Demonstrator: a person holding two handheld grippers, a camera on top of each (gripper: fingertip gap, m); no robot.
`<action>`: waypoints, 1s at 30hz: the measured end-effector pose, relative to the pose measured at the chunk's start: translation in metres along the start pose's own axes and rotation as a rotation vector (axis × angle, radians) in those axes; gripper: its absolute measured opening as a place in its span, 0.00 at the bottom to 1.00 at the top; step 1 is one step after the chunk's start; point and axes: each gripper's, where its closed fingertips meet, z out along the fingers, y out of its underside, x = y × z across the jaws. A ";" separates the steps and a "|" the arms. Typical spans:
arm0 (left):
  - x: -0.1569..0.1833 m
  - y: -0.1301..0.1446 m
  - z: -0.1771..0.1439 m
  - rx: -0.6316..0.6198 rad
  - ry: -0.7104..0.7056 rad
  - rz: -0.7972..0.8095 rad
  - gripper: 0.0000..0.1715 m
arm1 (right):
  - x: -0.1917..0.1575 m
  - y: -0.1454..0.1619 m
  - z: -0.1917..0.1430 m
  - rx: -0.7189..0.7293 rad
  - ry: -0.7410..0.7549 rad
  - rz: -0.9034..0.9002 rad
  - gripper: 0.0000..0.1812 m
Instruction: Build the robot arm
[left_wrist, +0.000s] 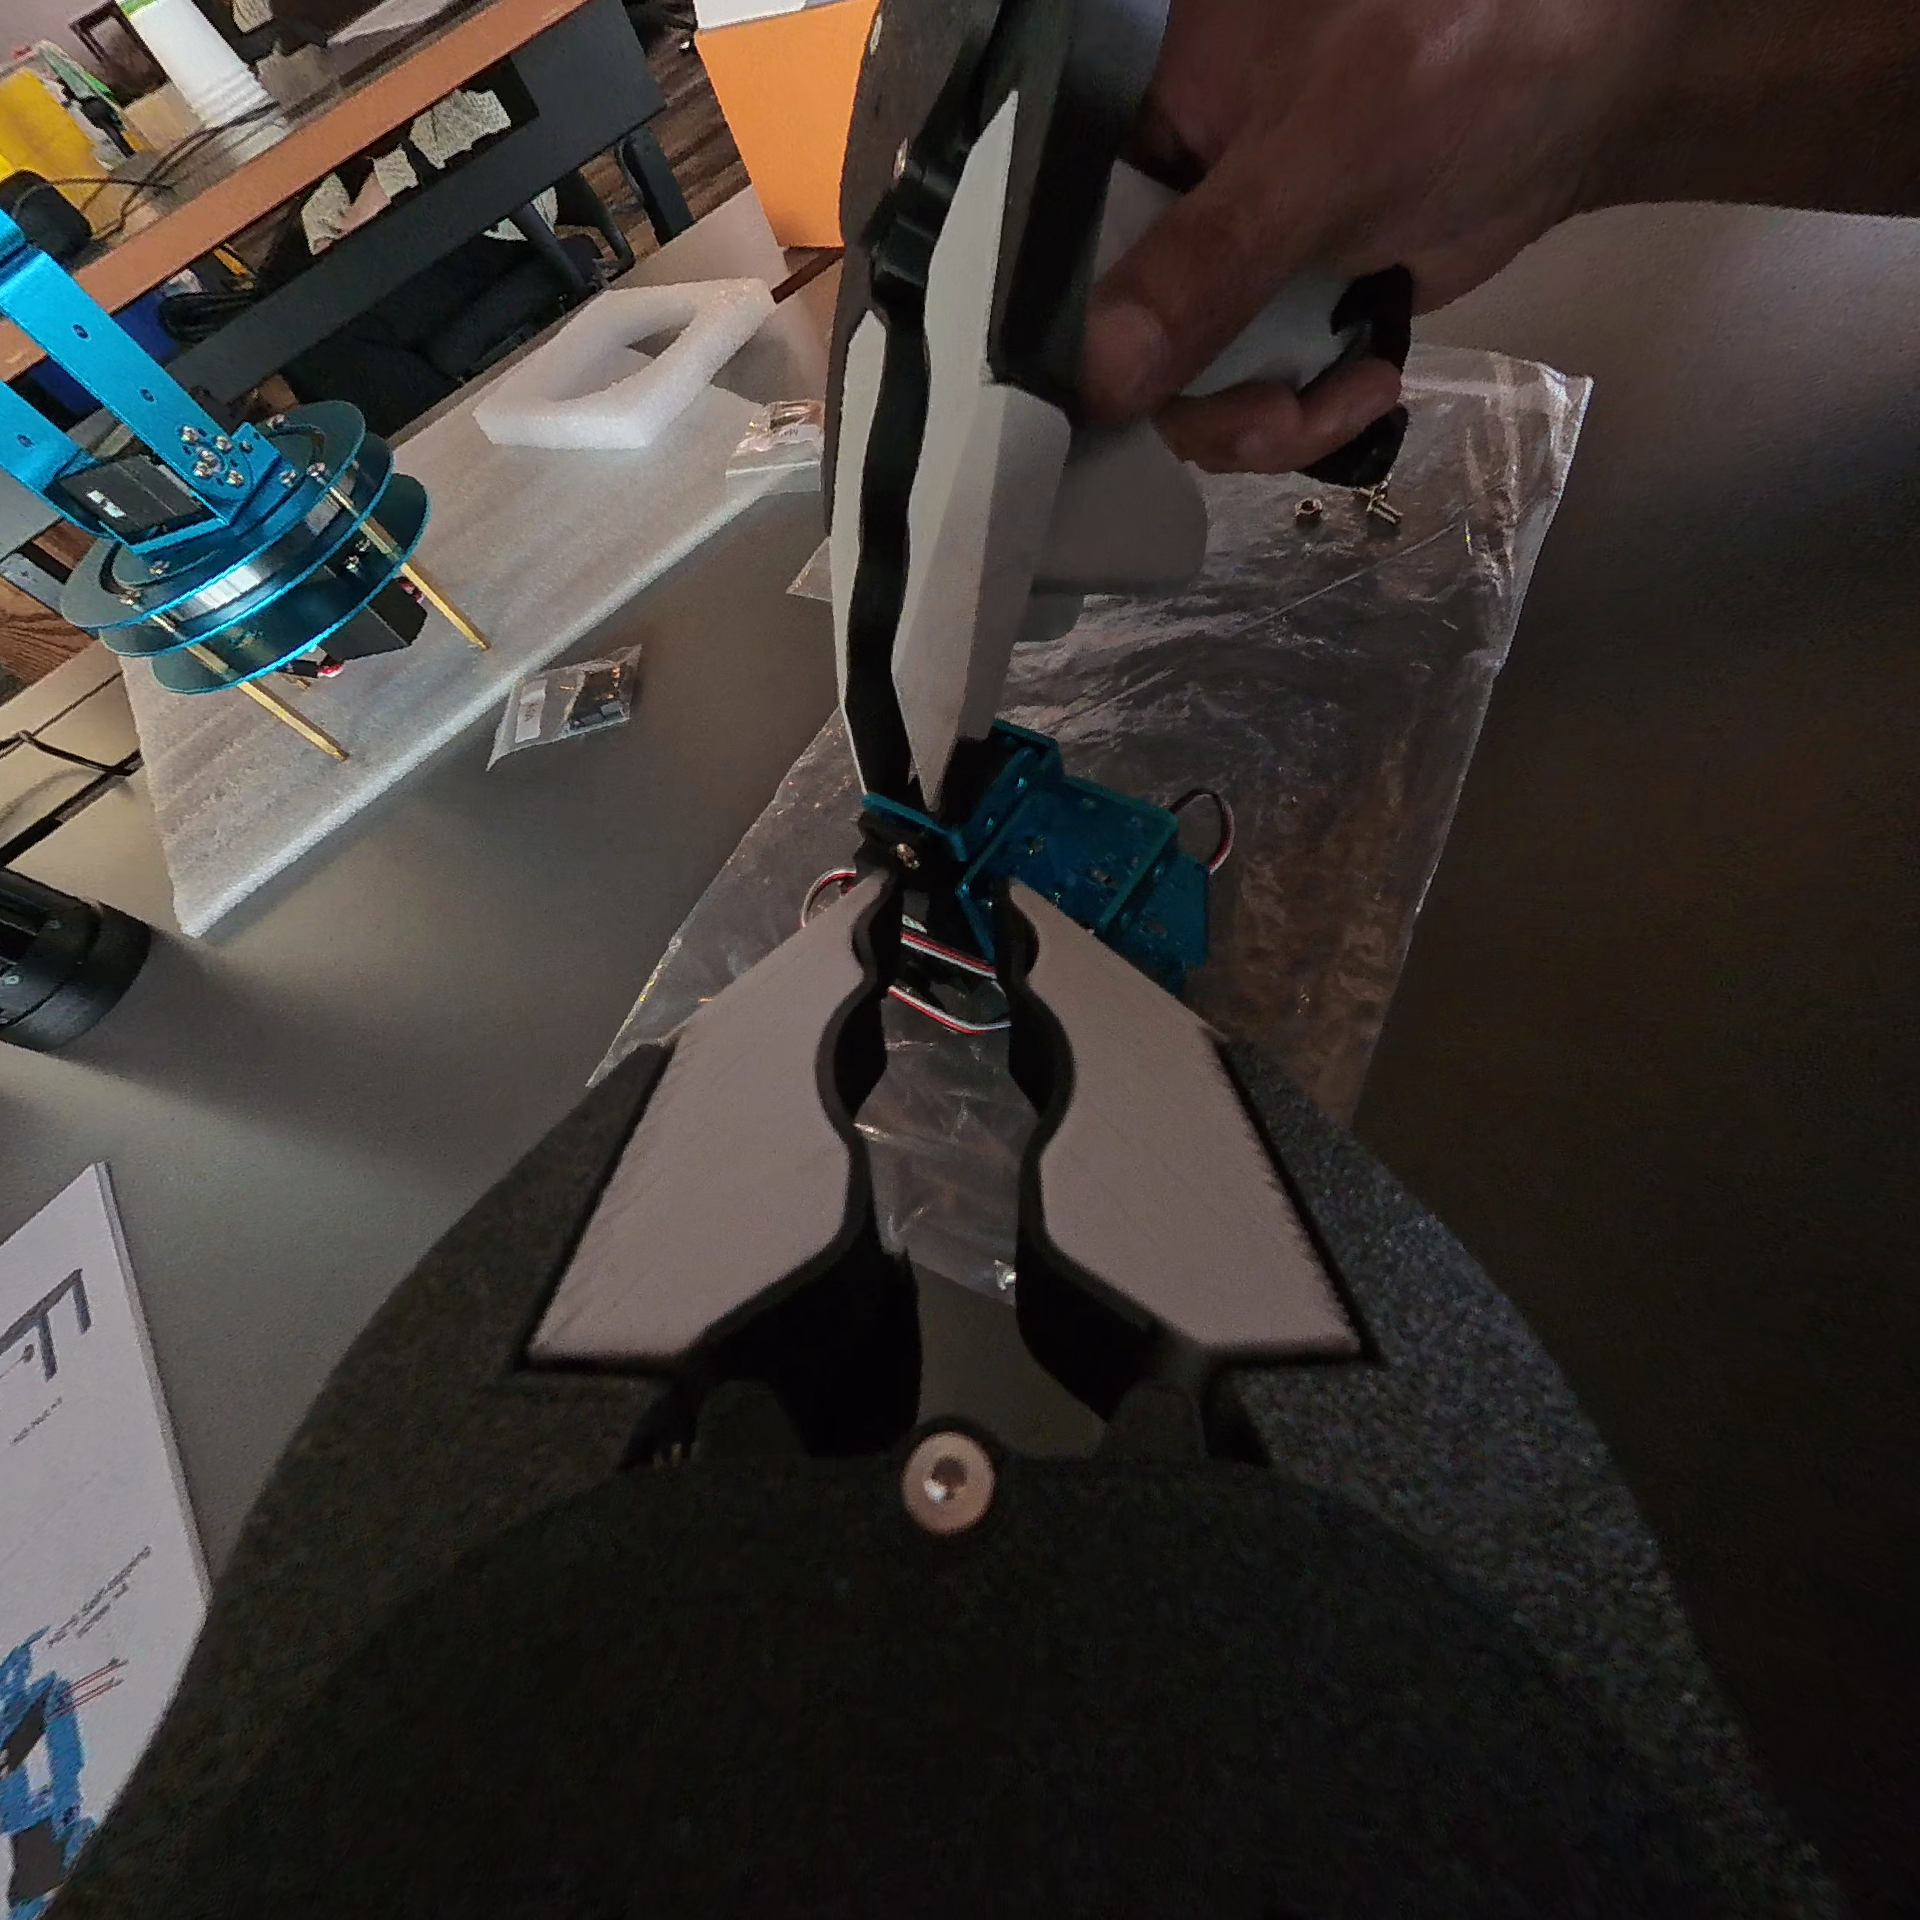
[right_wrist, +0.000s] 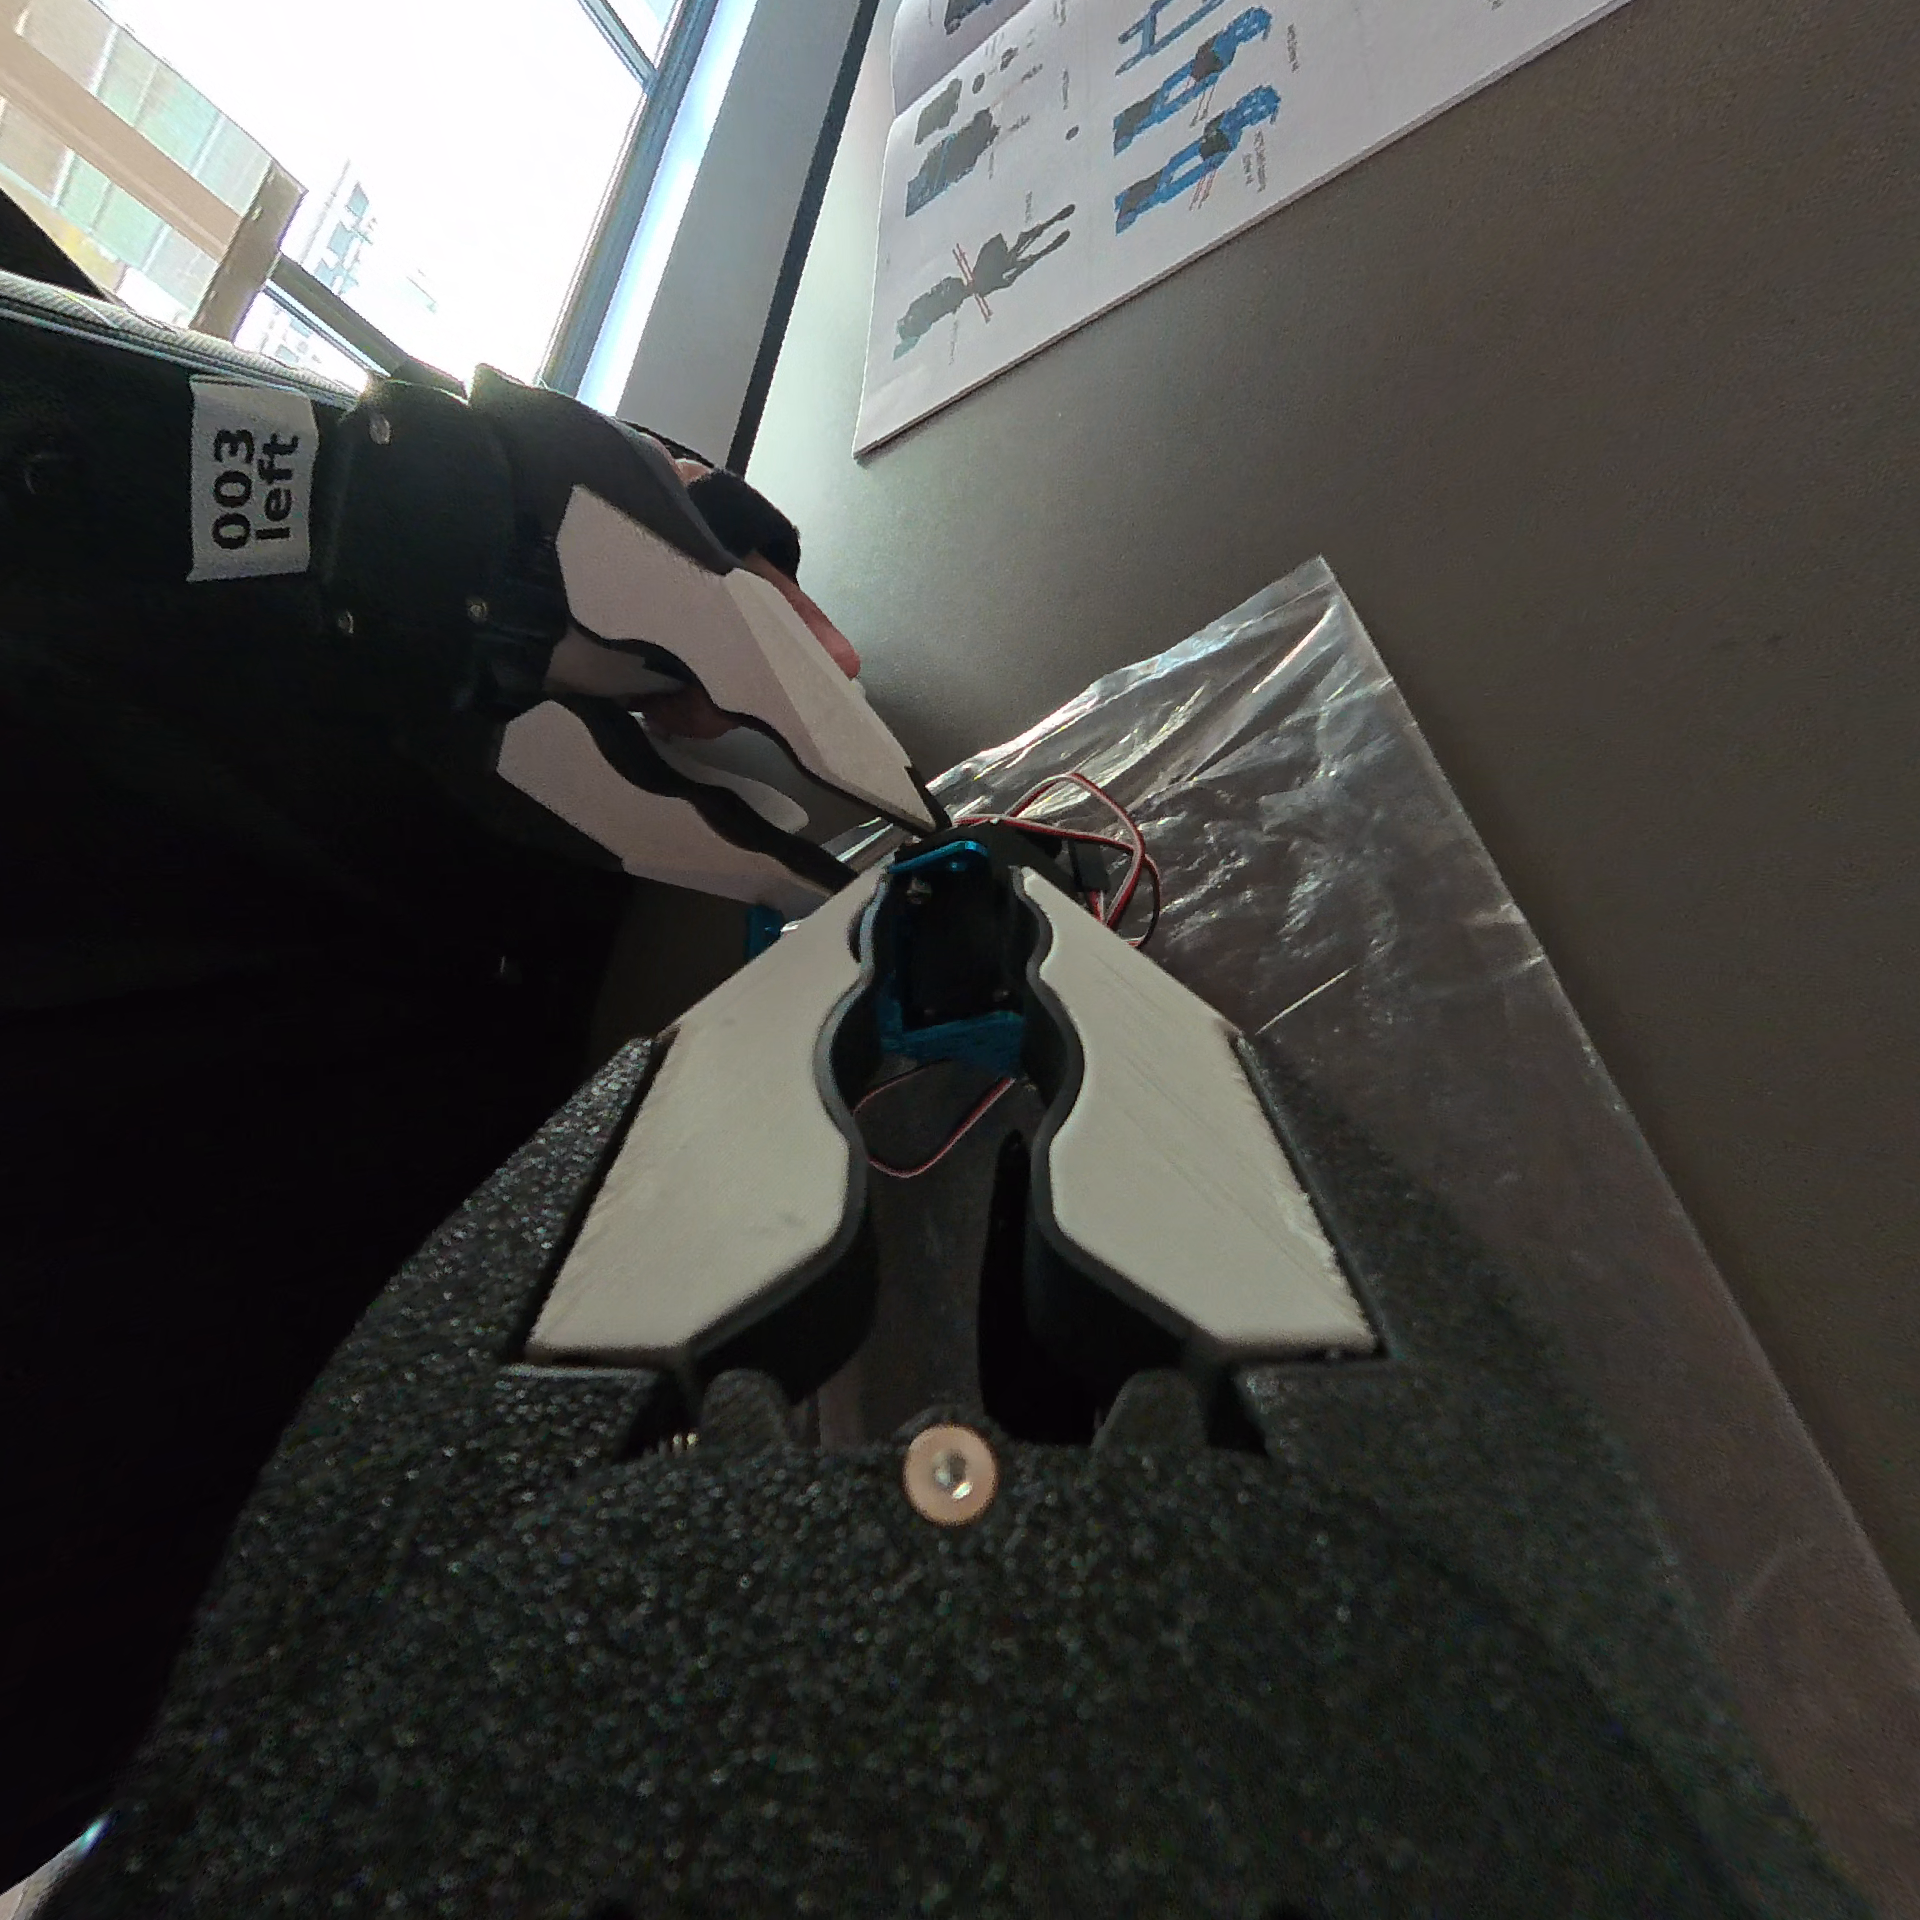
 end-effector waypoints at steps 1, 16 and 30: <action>0.000 0.000 0.000 0.002 0.002 0.000 0.09 | 0.000 0.000 0.000 -0.001 -0.005 0.004 0.11; 0.002 0.000 -0.001 0.004 0.010 -0.005 0.09 | -0.006 0.001 -0.002 0.010 -0.121 0.044 0.14; 0.006 -0.002 0.000 0.008 0.029 -0.004 0.09 | -0.002 0.006 -0.004 -0.018 -0.131 -0.108 0.08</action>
